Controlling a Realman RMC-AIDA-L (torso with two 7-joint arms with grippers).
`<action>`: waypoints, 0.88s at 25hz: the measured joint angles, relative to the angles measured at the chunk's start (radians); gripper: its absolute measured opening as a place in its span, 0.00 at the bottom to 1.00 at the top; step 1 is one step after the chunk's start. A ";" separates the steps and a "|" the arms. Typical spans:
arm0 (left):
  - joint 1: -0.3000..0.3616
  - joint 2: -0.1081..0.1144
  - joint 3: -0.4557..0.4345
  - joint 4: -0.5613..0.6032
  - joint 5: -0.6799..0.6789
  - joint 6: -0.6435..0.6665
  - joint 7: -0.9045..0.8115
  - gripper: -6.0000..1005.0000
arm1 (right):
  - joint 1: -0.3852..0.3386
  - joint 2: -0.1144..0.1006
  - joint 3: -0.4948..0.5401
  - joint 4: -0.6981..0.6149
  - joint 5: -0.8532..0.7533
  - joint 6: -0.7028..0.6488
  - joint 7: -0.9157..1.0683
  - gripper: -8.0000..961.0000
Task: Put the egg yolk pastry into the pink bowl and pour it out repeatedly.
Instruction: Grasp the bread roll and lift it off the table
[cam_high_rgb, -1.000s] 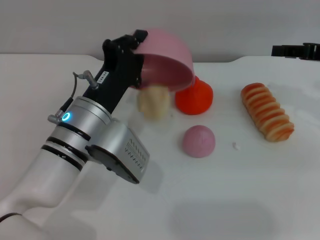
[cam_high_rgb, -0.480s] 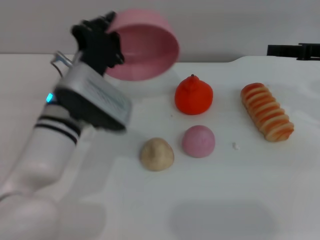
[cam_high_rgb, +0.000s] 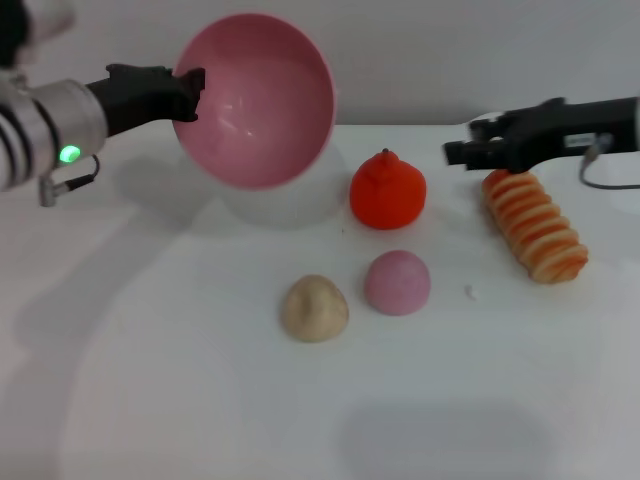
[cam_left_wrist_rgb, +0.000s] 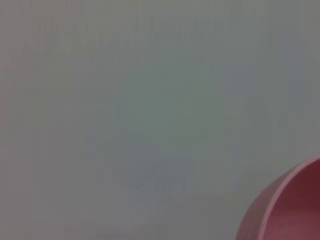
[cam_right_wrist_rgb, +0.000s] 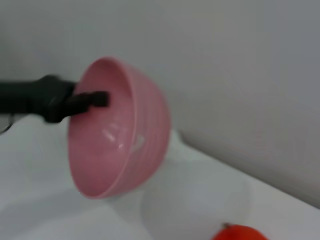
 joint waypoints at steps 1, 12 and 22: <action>-0.014 0.002 -0.067 -0.008 0.008 0.100 -0.022 0.01 | 0.004 0.000 -0.020 0.003 0.010 0.001 -0.019 0.60; -0.018 0.052 -0.476 0.098 0.412 0.643 -0.570 0.01 | 0.103 0.002 -0.343 0.120 0.074 0.077 -0.130 0.62; -0.007 0.030 -0.501 0.197 0.632 0.799 -0.682 0.01 | 0.205 0.011 -0.744 0.219 0.083 0.273 -0.012 0.72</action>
